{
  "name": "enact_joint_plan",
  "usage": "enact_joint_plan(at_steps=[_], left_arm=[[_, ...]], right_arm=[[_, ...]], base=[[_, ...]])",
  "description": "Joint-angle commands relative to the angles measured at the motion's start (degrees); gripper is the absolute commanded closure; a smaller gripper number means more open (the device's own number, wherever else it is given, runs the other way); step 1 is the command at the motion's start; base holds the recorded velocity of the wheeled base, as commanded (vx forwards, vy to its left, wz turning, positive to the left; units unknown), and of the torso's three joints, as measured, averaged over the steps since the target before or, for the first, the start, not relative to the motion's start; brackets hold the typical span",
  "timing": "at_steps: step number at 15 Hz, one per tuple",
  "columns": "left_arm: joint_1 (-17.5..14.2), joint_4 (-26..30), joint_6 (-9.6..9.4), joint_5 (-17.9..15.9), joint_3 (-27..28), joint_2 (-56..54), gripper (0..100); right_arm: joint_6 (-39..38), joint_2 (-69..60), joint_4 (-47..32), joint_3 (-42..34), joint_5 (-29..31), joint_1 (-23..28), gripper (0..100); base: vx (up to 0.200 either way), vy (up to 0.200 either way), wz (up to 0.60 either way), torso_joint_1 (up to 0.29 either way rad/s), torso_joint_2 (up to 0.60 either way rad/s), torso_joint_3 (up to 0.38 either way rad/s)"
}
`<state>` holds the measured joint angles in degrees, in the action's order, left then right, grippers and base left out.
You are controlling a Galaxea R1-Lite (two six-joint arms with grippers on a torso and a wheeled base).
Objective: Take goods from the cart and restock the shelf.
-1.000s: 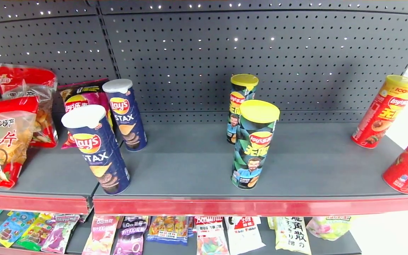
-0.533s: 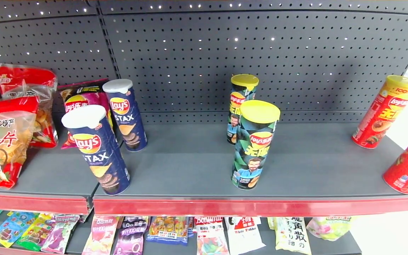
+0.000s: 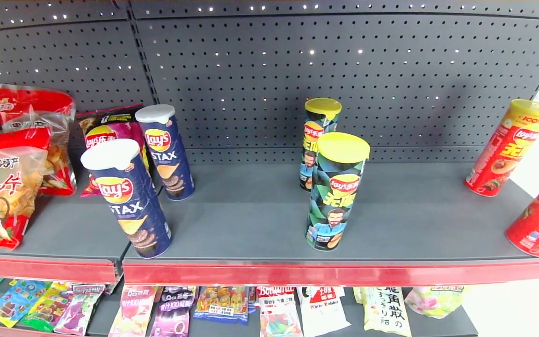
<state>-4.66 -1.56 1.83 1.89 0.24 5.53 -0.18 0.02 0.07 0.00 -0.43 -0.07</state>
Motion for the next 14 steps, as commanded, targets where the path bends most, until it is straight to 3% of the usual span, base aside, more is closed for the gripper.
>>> enact_joint_plan(at_steps=[1, 3, 6, 14], left_arm=[[0.53, 1.82, -1.65, -1.36, -0.24, -0.52, 0], [1.14, 1.74, -2.09, -1.98, -0.16, -0.61, 0], [5.89, 1.65, -2.18, -2.15, -0.16, -2.55, 0], [4.74, 1.65, -1.83, -2.15, -0.16, -5.53, 0]], right_arm=[[0.01, -0.02, 0.01, 0.00, -0.01, -0.01, 0], [0.01, -0.02, 0.01, 0.00, -0.01, -0.01, 0], [0.09, -0.02, 0.01, 0.00, -0.10, -0.01, 0], [0.45, -0.02, 0.10, 0.00, -0.89, -0.01, 0]], base=[[0.000, 0.000, 0.00, 0.000, 0.00, 0.000], [0.000, 0.000, 0.00, 0.000, 0.00, 0.000], [0.000, 0.000, 0.00, 0.000, 0.00, 0.000], [0.000, 0.000, 0.00, 0.000, 0.00, 0.000]])
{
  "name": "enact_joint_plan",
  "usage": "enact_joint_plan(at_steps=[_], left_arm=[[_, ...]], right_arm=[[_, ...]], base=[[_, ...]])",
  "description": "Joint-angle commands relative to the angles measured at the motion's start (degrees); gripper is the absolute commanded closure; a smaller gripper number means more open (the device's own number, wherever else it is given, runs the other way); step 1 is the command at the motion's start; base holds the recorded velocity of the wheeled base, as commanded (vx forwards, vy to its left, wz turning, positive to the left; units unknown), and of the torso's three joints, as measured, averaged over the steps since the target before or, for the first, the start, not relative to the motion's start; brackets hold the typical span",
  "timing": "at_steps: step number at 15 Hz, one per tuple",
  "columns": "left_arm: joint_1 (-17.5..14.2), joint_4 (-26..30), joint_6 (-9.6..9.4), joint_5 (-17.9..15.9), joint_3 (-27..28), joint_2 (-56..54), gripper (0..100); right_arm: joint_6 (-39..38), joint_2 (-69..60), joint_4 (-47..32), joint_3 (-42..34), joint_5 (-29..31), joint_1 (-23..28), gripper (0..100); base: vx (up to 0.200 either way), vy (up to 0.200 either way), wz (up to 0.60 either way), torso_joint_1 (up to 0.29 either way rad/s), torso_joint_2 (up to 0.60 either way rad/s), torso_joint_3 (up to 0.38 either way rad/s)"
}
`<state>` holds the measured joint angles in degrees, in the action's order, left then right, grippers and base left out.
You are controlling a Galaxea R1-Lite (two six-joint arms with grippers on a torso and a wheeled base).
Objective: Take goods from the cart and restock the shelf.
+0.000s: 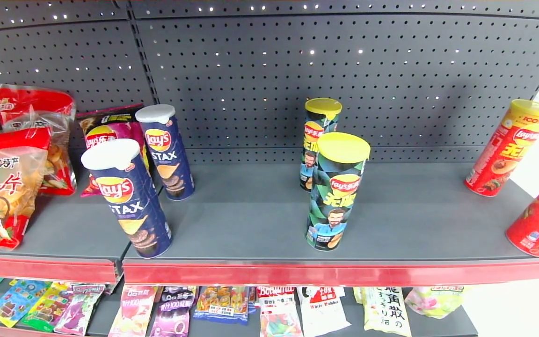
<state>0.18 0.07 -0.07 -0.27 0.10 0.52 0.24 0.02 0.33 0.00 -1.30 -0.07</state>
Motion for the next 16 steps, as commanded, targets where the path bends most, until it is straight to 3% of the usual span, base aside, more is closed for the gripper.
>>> enact_joint_plan(at_steps=[1, 3, 6, 9, 12, 16], left_arm=[[-0.09, 0.01, 0.07, 0.00, -0.01, -0.52, 0], [-0.09, 0.01, 0.07, 0.00, -0.01, -0.52, 0], [-0.09, 0.01, 0.07, 0.00, -0.10, -0.52, 0], [-0.09, 0.01, 0.07, 0.00, -0.01, -0.52, 0], [-0.09, 0.01, 0.07, 0.00, -0.10, -0.52, 0], [-0.09, 0.01, 0.07, 0.00, -0.01, -0.52, 0]], right_arm=[[-0.16, 2.35, 1.08, 4.92, -1.24, -0.63, 0], [-4.20, 21.16, 1.43, 20.13, -1.33, -2.04, 0], [-4.37, 37.77, 3.89, 26.54, -7.66, -6.69, 0], [-4.20, 49.90, 9.69, 26.81, -7.84, -8.89, 0], [-4.11, 61.94, 13.65, 27.60, -7.66, -14.60, 0], [-4.20, 72.84, 29.64, 28.12, -7.84, -14.78, 0]], base=[[0.000, 0.000, 0.00, 0.000, 0.00, 0.000], [0.000, 0.000, 0.00, 0.000, 0.00, 0.000], [0.000, 0.000, 0.00, 0.000, 0.00, 0.000], [0.000, 0.000, 0.00, 0.000, 0.00, 0.000], [0.000, 0.000, 0.00, 0.000, 0.00, 0.000], [0.000, 0.000, 0.00, 0.000, 0.00, 0.000]])
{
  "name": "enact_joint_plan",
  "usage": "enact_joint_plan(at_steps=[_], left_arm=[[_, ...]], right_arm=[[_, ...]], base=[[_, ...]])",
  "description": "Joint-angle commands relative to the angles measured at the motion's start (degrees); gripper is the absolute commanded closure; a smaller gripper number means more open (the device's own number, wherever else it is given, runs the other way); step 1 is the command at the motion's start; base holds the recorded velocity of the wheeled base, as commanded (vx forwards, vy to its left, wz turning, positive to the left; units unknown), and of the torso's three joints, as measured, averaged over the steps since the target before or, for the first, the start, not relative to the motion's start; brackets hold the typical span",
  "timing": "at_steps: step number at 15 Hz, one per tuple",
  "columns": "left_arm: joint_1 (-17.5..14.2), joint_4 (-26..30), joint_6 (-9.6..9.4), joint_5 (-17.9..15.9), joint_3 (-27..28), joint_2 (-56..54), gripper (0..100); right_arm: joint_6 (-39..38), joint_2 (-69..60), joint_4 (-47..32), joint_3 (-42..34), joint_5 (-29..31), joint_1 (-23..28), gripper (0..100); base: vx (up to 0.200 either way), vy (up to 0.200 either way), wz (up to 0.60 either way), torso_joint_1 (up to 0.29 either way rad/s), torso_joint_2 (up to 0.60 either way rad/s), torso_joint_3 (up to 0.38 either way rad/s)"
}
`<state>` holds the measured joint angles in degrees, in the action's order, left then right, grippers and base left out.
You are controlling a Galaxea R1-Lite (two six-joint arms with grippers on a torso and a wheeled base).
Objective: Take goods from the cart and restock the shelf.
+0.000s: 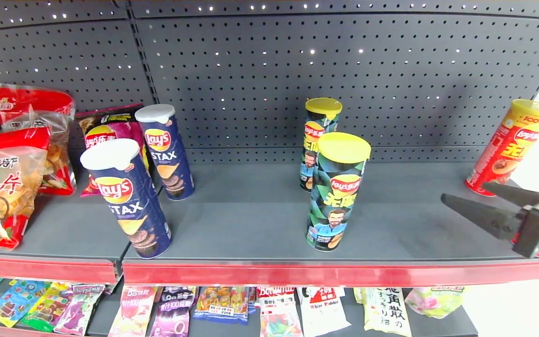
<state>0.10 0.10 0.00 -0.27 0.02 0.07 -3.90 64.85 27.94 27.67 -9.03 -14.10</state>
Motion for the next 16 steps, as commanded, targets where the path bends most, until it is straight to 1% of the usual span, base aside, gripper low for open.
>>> enact_joint_plan(at_steps=[1, 2, 3, 4, 5, 6, 7, 8, 10, 11, 12, 13, 16], left_arm=[[-0.01, -0.01, 0.00, 0.00, 0.06, -0.07, 0], [-0.01, -0.01, 0.00, 0.00, 0.06, -0.07, 0], [-0.01, -0.01, 0.00, 0.00, 0.06, -0.07, 0], [-0.01, -0.01, 0.00, 0.00, 0.06, -0.07, 0], [-0.01, -0.01, 0.00, 0.00, 0.06, -0.07, 0], [-0.01, -0.01, 0.00, 0.00, -0.02, -0.07, 0], [-0.01, -0.01, 0.00, 0.00, -0.02, -0.07, 0], [-0.01, -0.01, 0.00, 0.00, -0.02, -0.07, 0], [-0.01, -0.01, 0.00, 0.00, 0.06, -0.07, 0], [-0.01, -0.01, 0.00, 0.00, 0.06, -0.07, 0], [-0.01, -0.01, 0.00, 0.00, -0.02, -0.07, 0], [-0.01, -0.01, 0.00, 0.00, -0.02, -0.07, 0], [-0.01, -0.01, 0.00, 0.00, 0.06, -0.07, 0]], right_arm=[[-0.05, 9.94, 5.02, 0.01, -0.72, -1.45, 0], [-0.32, 10.20, 5.28, -0.16, -2.39, -4.00, 0], [-0.41, 10.29, 5.28, 0.10, -5.03, -5.32, 0], [-0.05, 11.00, 5.46, 0.36, -9.42, -5.32, 0], [1.18, 12.84, 7.39, 0.45, -14.26, -4.70, 0], [2.23, 14.25, 10.03, 0.28, -17.60, -3.91, 0], [2.41, 14.42, 10.29, 0.28, -18.21, -3.83, 0], [4.25, 16.71, 11.87, 0.63, -26.39, -1.80, 0], [8.91, 19.26, 12.05, 2.83, -34.47, 0.57, 0], [9.79, 20.22, 12.05, 3.53, -36.58, 1.10, 0], [10.93, 22.25, 11.87, 5.46, -40.80, 2.15, 0], [11.46, 23.74, 11.87, 7.31, -43.17, 2.94, 0], [11.55, 27.61, 11.87, 11.09, -44.05, 4.00, 0]], base=[[0.000, 0.000, 0.00, 0.000, 0.00, 0.000], [0.000, 0.000, 0.00, 0.000, 0.00, 0.000], [0.000, 0.000, 0.00, 0.000, 0.00, 0.000], [0.000, 0.000, 0.00, 0.000, 0.00, 0.000], [0.000, 0.000, 0.00, 0.000, 0.00, 0.000], [0.000, 0.000, 0.00, 0.000, 0.00, 0.000], [0.000, 0.000, 0.00, 0.000, 0.00, 0.000], [0.000, 0.000, 0.00, 0.000, 0.00, 0.000], [0.000, 0.000, 0.00, 0.000, 0.00, 0.000], [0.000, 0.000, 0.00, 0.000, 0.00, 0.000], [0.000, 0.000, 0.00, 0.000, 0.00, 0.000], [0.000, 0.000, 0.00, 0.000, 0.00, 0.000], [0.000, 0.000, 0.00, 0.000, 0.00, 0.000]])
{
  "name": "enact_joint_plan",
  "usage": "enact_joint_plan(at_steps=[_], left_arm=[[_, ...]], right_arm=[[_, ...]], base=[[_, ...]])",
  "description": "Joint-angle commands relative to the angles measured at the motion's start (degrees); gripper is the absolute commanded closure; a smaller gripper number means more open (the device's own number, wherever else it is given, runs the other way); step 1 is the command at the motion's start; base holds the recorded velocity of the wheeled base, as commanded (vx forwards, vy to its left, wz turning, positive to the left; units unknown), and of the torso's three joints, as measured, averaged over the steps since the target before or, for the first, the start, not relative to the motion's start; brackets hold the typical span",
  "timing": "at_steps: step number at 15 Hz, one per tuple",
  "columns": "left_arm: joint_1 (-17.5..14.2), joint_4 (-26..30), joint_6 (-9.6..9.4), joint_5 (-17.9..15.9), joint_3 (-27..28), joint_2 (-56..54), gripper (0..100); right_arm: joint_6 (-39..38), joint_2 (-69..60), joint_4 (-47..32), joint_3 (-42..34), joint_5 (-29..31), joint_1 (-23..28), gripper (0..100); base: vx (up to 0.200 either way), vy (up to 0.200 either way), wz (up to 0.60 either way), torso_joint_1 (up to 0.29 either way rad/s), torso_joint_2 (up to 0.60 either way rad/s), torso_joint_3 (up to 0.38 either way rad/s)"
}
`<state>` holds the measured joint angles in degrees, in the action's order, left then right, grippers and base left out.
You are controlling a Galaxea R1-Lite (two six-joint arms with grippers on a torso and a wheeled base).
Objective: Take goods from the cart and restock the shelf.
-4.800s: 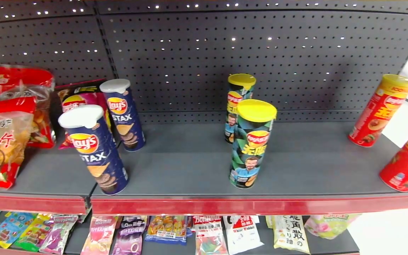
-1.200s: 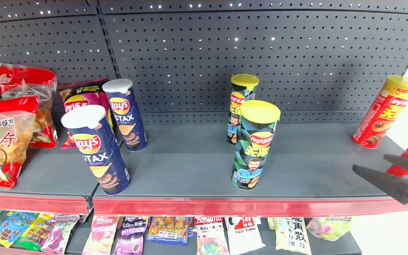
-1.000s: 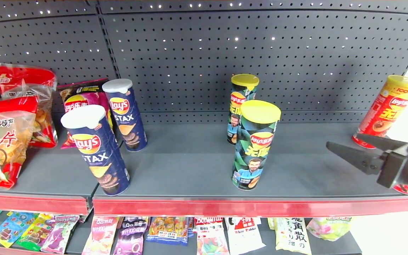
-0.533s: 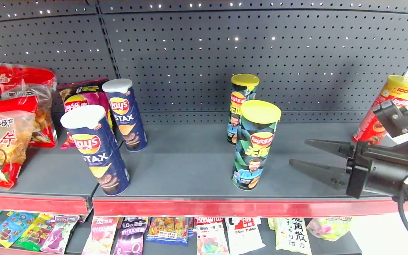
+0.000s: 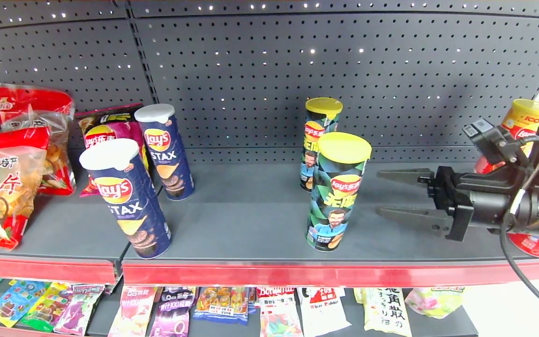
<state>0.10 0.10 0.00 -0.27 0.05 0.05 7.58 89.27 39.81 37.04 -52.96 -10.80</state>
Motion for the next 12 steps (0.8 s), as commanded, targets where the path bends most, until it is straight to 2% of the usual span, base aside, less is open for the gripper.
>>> enact_joint_plan(at_steps=[1, 3, 4, 12], left_arm=[[-0.01, -0.01, 0.00, 0.00, -0.05, -0.05, 0], [-0.01, -0.01, 0.00, 0.00, 0.04, -0.05, 0], [-0.01, -0.01, 0.00, 0.00, -0.05, -0.05, 0], [-0.01, -0.01, 0.00, 0.00, -0.05, -0.05, 0]], right_arm=[[0.15, 4.24, 0.00, 2.52, -0.92, 0.87, 0], [1.73, 4.95, 0.00, 3.22, -7.07, 2.01, 0], [2.26, 5.74, -0.09, 3.66, -8.04, 2.10, 0], [2.96, 11.19, 0.00, 10.43, -9.36, 0.61, 0]], base=[[0.000, 0.000, 0.00, 0.000, 0.00, 0.000], [0.000, 0.000, 0.00, 0.000, 0.00, 0.000], [0.000, 0.000, 0.00, 0.000, 0.00, 0.000], [0.000, 0.000, 0.00, 0.000, 0.00, 0.000]])
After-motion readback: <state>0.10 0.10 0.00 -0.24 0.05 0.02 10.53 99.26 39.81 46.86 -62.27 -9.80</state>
